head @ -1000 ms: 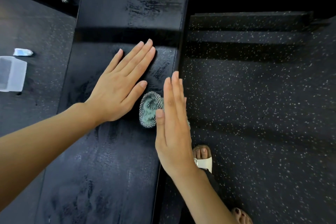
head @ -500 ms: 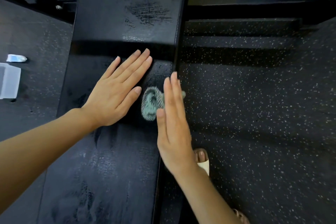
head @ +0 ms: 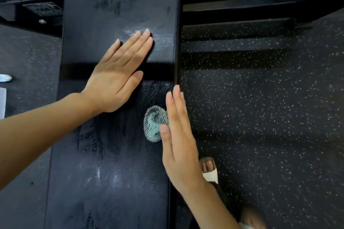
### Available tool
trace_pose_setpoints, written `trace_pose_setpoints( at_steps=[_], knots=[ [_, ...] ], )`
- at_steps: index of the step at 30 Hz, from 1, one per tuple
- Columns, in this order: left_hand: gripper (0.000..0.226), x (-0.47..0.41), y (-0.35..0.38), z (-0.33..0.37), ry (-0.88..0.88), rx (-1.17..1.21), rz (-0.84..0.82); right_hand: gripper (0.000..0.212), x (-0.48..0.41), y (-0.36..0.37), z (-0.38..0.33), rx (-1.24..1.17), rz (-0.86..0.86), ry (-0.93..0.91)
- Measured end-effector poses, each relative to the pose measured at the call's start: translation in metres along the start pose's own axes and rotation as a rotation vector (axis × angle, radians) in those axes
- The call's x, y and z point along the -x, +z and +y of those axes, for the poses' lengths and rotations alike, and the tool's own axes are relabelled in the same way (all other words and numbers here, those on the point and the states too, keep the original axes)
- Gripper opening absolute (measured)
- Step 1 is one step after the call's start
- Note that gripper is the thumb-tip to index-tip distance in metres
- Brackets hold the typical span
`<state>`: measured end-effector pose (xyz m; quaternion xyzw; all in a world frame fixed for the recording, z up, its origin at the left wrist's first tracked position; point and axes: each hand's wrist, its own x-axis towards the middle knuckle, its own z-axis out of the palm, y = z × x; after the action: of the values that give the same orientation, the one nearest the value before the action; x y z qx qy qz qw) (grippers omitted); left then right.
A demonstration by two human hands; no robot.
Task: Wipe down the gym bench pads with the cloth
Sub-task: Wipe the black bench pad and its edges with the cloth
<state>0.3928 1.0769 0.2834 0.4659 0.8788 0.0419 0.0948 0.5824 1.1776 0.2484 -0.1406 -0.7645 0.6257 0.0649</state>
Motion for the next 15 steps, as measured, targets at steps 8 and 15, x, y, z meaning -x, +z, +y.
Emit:
trace_pose_setpoints(
  at_steps=[8,15],
  knots=[
    [0.061,0.000,-0.001,0.001,0.002,0.000,0.009,0.056,-0.074,-0.011,0.002,-0.011,0.014,-0.011],
    [0.061,-0.001,0.001,0.001,-0.012,-0.004,0.015,0.056,-0.062,-0.007,0.001,0.040,0.027,-0.006]
  ],
)
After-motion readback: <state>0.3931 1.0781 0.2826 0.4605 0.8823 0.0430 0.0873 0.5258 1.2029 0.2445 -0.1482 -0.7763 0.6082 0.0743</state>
